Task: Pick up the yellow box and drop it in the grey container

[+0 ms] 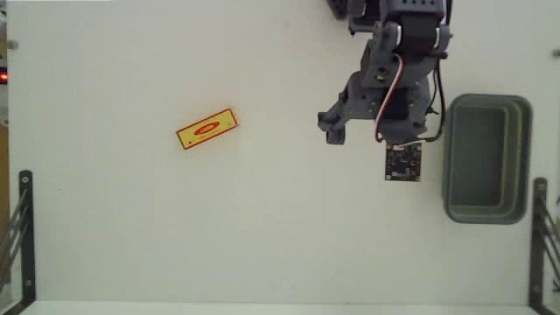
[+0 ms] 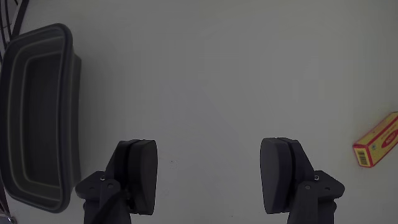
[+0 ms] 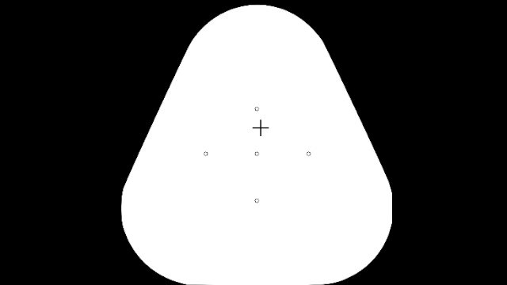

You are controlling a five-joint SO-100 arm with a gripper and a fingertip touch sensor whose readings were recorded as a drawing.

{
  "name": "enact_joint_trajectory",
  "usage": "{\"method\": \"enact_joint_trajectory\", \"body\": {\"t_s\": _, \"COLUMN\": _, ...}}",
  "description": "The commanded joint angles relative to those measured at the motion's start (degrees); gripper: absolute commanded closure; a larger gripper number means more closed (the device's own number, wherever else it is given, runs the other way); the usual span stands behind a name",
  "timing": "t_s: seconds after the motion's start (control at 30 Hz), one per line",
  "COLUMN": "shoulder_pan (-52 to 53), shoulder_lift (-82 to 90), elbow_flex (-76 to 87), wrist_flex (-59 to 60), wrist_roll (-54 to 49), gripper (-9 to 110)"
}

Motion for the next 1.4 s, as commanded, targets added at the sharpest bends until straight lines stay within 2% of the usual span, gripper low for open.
{"method": "enact_joint_trajectory", "body": {"t_s": 0.0, "shoulder_pan": 0.6, "shoulder_lift": 2.1, "elbow_flex": -0.1, "wrist_flex": 0.0, "wrist_roll": 0.3, "gripper": -9}}
{"method": "enact_joint_trajectory", "body": {"t_s": 0.33, "shoulder_pan": 4.1, "shoulder_lift": 2.1, "elbow_flex": -0.1, "wrist_flex": 0.0, "wrist_roll": 0.3, "gripper": -9}}
{"method": "enact_joint_trajectory", "body": {"t_s": 1.37, "shoulder_pan": 26.0, "shoulder_lift": 2.1, "elbow_flex": -0.1, "wrist_flex": 0.0, "wrist_roll": 0.3, "gripper": -9}}
